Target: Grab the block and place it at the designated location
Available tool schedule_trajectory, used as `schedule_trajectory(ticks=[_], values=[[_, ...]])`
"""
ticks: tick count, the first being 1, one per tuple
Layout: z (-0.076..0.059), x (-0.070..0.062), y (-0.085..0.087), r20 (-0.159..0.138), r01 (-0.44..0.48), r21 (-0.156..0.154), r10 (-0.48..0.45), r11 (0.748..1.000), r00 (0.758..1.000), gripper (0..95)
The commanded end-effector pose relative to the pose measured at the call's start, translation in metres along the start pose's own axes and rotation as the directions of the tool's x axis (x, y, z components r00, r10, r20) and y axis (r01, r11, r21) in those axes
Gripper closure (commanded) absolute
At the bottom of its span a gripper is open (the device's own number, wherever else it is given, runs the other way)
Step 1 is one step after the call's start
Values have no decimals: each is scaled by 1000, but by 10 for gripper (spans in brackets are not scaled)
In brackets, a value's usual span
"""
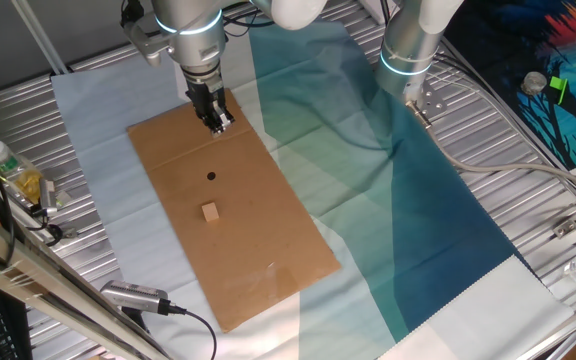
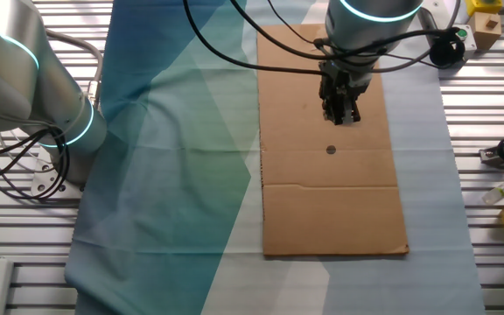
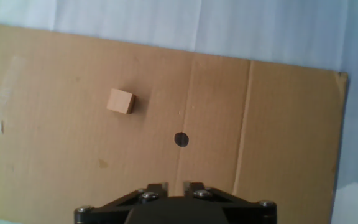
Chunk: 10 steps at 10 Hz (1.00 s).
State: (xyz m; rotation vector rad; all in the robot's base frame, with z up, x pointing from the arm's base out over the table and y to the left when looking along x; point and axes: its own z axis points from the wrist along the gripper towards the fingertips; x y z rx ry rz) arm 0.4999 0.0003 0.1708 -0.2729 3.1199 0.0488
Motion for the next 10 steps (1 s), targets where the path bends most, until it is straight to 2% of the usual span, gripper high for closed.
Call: schedule_trajectory(ticks=[1, 5, 8, 10], values=[[0, 0, 0, 0, 0, -1, 0, 1000, 1000, 950], [0, -1, 1, 0, -5, 1, 5, 1000, 1000, 950], [-1, -5, 10, 3, -25, 3, 25, 1000, 1000, 950], [-4, -17, 18, 4, -44, 5, 44, 999, 999, 950]])
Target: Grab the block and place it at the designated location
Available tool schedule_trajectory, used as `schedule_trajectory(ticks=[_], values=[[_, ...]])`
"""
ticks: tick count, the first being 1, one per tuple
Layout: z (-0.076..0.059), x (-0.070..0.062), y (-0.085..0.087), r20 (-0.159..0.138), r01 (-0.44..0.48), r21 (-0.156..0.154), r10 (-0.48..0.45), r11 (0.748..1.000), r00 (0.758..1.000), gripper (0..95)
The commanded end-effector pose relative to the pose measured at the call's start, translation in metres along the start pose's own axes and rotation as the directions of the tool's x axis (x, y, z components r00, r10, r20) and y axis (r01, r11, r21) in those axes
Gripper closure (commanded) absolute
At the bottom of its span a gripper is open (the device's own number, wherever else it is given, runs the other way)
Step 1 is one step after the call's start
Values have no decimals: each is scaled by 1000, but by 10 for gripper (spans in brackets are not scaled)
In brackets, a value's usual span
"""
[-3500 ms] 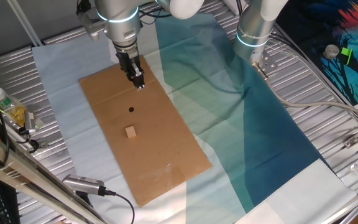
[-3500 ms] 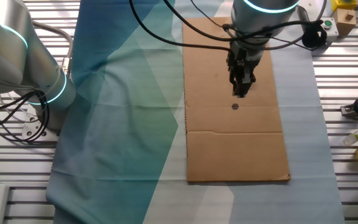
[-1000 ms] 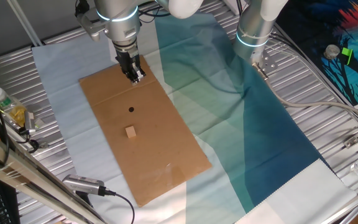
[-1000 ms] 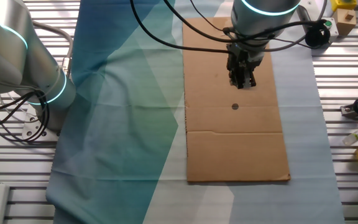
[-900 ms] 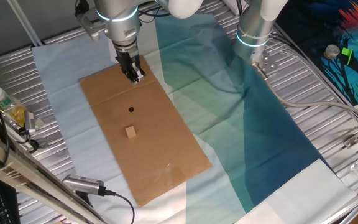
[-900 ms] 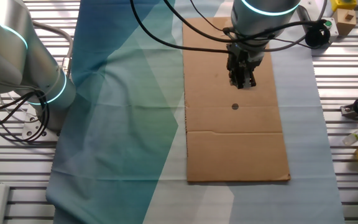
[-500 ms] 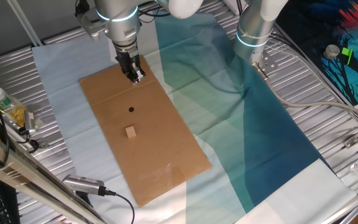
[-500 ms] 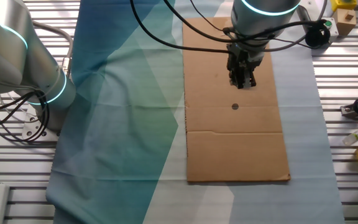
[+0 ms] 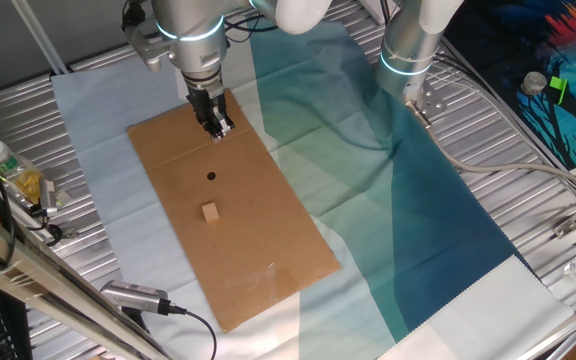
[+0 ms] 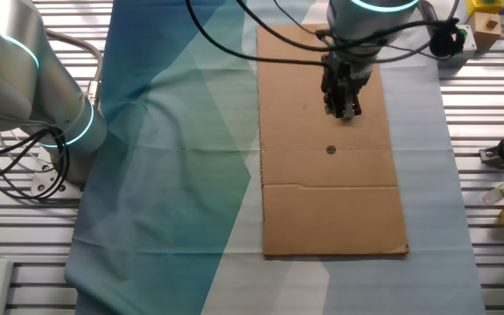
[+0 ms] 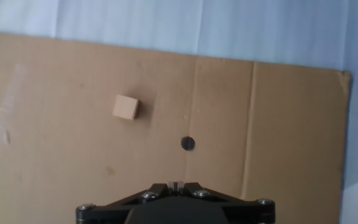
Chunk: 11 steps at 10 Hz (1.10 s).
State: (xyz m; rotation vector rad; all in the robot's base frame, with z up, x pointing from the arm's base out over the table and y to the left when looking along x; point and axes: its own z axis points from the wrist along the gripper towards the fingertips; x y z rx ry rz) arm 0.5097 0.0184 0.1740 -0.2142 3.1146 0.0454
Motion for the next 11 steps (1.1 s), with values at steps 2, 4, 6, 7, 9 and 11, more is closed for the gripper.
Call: schedule_trajectory(ticks=[2, 4, 6, 7, 9, 11], values=[[-8, -26, 13, -11, -30, -3, 30, 1000, 999, 950], [-10, -47, 34, -13, -59, -6, 59, 998, 998, 950], [-9, -65, 60, -16, -111, -5, 111, 994, 994, 950], [-1, -69, 70, -8, -119, -19, 119, 993, 993, 950], [3, -69, 71, -1, -104, -30, 104, 994, 995, 950], [4, -69, 71, 0, -104, -23, 104, 994, 995, 950]])
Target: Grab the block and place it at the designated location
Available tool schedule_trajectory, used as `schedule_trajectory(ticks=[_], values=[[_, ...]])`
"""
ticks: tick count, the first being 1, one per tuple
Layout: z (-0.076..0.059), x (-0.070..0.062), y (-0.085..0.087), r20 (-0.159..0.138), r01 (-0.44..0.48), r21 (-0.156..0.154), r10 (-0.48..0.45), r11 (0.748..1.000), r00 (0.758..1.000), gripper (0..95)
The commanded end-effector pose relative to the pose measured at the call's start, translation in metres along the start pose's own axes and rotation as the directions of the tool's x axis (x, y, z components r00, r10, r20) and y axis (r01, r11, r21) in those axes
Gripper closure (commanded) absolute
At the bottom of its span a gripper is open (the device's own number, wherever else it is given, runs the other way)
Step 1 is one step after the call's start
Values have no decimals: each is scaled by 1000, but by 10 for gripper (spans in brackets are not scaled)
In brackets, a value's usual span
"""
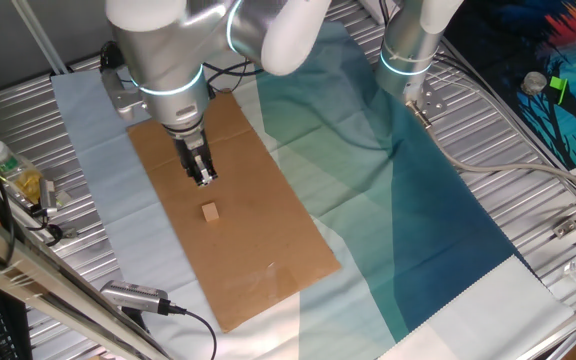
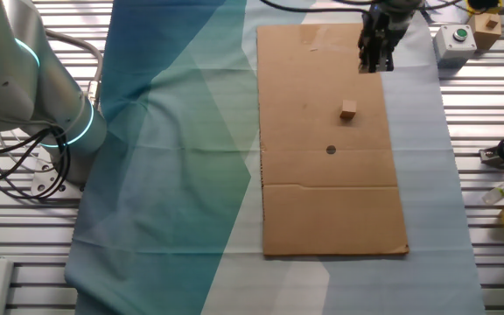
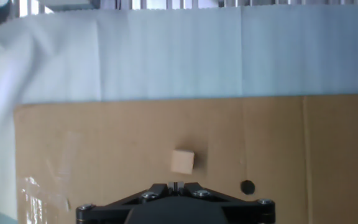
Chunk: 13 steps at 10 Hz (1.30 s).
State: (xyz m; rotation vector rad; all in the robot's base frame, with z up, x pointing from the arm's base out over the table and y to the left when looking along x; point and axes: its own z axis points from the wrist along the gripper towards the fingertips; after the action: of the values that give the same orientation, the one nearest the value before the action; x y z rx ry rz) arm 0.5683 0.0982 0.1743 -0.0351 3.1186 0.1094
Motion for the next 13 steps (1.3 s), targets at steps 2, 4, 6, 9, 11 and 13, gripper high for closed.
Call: schedule_trajectory(ticks=[2, 4, 6, 9, 11, 13], values=[[3, 1, -1, -5, 11, 18, -11, 1000, 1000, 950], [7, 5, -5, 2, 16, 13, -17, 1000, 1000, 760], [12, 6, -7, 10, 25, 20, -26, 999, 1000, 570], [19, 4, -9, 12, 27, 19, -27, 999, 1000, 380], [31, 2, -12, 15, 32, 21, -32, 999, 999, 380], [47, 0, -14, 16, 19, 20, -20, 1000, 1000, 380]])
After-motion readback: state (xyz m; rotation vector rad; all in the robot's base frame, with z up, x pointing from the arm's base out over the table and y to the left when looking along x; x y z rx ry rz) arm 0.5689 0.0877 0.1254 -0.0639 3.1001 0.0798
